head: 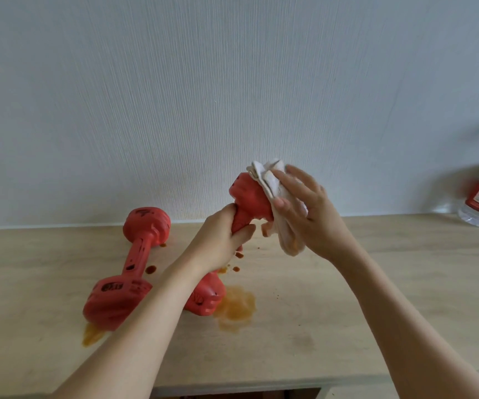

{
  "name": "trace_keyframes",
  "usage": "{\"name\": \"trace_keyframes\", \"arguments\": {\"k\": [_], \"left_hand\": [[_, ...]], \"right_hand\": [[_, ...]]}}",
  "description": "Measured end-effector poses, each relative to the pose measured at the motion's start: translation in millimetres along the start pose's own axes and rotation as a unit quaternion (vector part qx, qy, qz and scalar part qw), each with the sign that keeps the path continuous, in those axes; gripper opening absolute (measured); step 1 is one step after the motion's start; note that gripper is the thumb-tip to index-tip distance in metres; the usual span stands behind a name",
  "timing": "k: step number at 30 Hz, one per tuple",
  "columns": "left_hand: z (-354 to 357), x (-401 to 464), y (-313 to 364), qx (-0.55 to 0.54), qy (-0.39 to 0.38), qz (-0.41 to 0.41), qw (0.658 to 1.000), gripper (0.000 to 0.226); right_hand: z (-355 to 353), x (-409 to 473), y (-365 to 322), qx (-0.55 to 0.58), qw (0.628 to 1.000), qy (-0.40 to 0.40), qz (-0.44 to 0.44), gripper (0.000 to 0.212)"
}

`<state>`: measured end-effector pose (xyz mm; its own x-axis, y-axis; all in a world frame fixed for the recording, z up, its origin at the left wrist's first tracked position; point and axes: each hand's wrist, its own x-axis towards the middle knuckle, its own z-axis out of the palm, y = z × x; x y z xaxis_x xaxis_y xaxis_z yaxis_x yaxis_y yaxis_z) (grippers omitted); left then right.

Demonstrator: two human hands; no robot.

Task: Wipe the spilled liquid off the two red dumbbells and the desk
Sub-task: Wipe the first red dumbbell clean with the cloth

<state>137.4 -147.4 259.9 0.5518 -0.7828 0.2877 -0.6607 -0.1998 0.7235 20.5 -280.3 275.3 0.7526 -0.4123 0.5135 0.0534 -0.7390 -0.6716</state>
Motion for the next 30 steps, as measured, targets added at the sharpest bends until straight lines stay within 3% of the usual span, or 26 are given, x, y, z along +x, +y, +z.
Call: {"name": "trace_keyframes", "arguments": {"k": [5, 10, 15, 18, 23, 27, 30], "left_hand": [[-3.1, 0.8, -2.2, 0.009, 0.009, -0.015, 1.0, 0.016], [-5.5, -0.5, -4.4, 0.01, 0.001, -0.044, 0.999, 0.017], [1.3, -7.0, -0.9, -0.049, -0.032, -0.06, 0.996, 0.017], [1.2, -8.3, -1.3, -0.077, -0.023, -0.076, 0.994, 0.014], [-1.2, -7.9, -8.3, -0.085, -0.014, -0.08, 0.993, 0.012], [-2.3, -9.9, -7.7, -0.167, -0.036, -0.089, 0.981, 0.009], [-1.8, -11.6, -5.8, -0.191, -0.066, -0.102, 0.974, 0.01]], "right_hand": [[9.2, -9.3, -7.2, -0.027, 0.998, -0.014, -0.049, 0.057], [16.5, -13.6, -8.6, -0.16, 0.981, -0.058, -0.091, 0.066], [31.4, -2.1, -10.0, -0.293, 0.943, 0.053, -0.149, 0.058], [46.9, 1.7, -13.1, -0.325, 0.923, 0.088, -0.185, 0.065], [59.6, 3.6, -7.7, -0.334, 0.908, 0.113, -0.228, 0.067], [57.4, -2.3, 15.4, -0.22, 0.945, 0.103, -0.22, 0.056], [56.8, -5.5, 20.8, -0.197, 0.952, 0.104, -0.21, 0.047]]}}
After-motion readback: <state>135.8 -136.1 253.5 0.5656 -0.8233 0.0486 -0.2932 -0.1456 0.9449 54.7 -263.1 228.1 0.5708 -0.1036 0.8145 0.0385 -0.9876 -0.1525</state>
